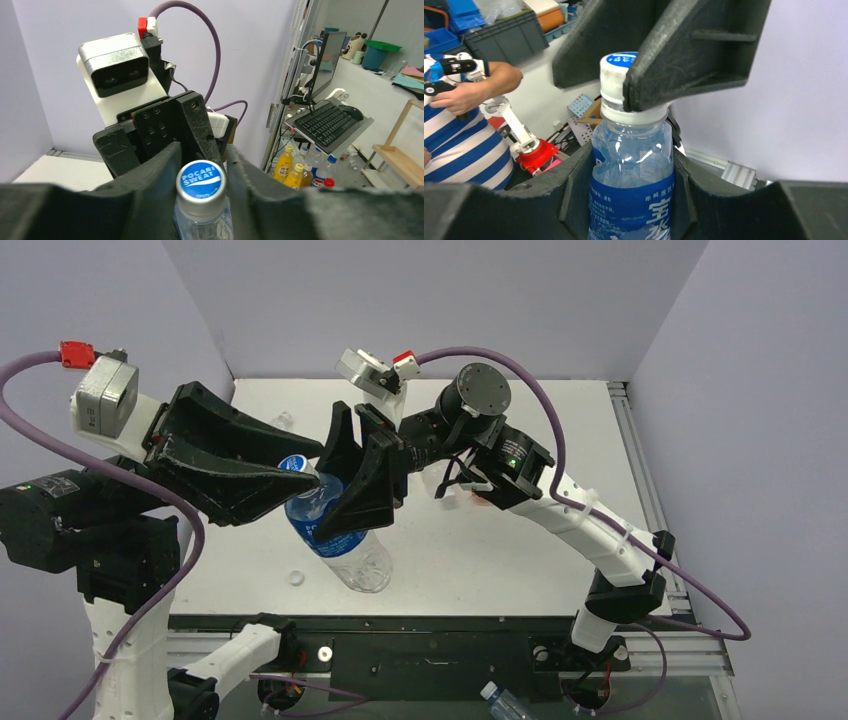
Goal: Unscrew the bottle caps
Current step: Unscrew the bottle cap from the plastic bottle.
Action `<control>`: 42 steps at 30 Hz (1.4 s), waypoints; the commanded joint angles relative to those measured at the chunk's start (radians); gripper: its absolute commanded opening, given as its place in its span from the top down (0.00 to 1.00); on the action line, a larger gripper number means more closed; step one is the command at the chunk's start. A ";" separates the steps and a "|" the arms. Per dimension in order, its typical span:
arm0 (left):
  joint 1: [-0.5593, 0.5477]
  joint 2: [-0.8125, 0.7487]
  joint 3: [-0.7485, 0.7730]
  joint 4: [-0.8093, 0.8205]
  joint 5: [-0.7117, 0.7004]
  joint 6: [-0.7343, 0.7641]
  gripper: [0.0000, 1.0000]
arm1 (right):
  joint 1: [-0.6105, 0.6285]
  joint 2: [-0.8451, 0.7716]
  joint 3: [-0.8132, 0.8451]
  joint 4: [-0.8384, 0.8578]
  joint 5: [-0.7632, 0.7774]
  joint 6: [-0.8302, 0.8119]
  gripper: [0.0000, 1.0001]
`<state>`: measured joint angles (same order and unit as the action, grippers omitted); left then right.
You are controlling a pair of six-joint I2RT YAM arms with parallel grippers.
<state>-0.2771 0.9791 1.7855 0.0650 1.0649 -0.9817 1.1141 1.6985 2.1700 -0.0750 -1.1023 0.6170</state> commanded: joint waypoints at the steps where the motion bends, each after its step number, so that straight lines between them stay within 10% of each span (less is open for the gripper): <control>1: -0.019 -0.003 0.016 0.048 0.045 0.011 0.73 | -0.026 -0.003 0.038 0.137 0.003 0.063 1.00; 4: -0.025 -0.003 0.014 0.052 0.052 0.016 0.99 | -0.038 0.007 0.042 0.173 -0.003 0.090 1.00; 13: -0.025 -0.018 0.011 -0.020 0.019 0.092 1.00 | -0.087 0.011 0.049 0.012 0.080 -0.022 1.00; 18: -0.011 -0.030 -0.005 -0.146 -0.094 0.258 1.00 | -0.072 -0.012 0.144 -0.458 0.545 -0.408 1.00; 24: 0.003 -0.039 -0.014 -0.215 -0.209 0.332 1.00 | 0.071 -0.122 -0.007 -0.447 1.101 -0.620 1.00; 26: 0.005 -0.040 -0.018 -0.209 -0.212 0.318 0.74 | 0.111 -0.135 -0.023 -0.440 1.189 -0.669 1.00; 27: 0.007 -0.042 -0.018 -0.205 -0.217 0.309 0.17 | 0.116 -0.136 -0.027 -0.434 1.194 -0.674 1.00; 29: 0.010 -0.047 -0.011 -0.218 -0.252 0.284 0.01 | 0.123 -0.150 -0.046 -0.409 1.176 -0.665 1.00; 42: 0.013 -0.201 -0.275 -0.235 -0.209 0.453 0.03 | 0.070 -0.421 -0.436 0.055 1.013 -0.476 1.00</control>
<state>-0.2684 0.8230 1.6562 -0.1749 0.8097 -0.6136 1.2076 1.3670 1.7622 -0.2832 -0.0212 0.0429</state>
